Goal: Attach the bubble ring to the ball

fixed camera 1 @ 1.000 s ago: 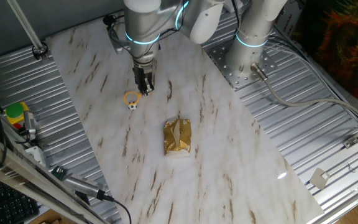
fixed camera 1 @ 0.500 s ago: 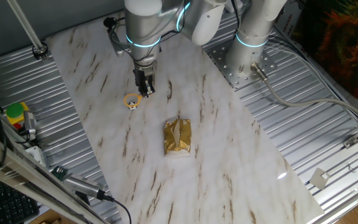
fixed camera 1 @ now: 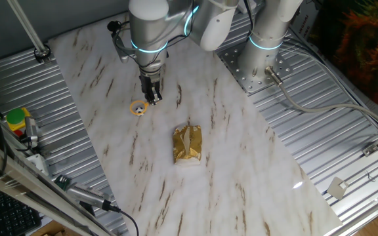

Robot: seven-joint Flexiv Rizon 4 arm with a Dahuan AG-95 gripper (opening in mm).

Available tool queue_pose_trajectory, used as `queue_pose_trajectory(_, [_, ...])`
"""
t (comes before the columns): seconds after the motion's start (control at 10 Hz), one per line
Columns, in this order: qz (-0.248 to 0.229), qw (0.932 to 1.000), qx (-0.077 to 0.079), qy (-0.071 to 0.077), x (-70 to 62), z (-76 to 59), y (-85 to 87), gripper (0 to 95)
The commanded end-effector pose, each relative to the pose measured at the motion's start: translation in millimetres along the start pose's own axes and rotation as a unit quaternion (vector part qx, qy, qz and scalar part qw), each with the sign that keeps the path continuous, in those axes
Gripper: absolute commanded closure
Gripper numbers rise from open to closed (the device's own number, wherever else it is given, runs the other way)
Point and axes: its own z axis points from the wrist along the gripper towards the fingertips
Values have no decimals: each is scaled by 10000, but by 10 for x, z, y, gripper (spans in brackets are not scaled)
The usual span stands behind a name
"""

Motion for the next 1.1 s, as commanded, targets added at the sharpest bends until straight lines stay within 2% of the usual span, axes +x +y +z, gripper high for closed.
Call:
queue_pose_trajectory(0.1, [3, 10000, -1, 13, 3, 11, 9, 950])
queue_pose_trajectory(0.7, [7, 10000, 0, 15, 1, 43, 22, 950])
queue_pose_trajectory(1.1, [17, 10000, 1, 5, 8, 109, 27, 950])
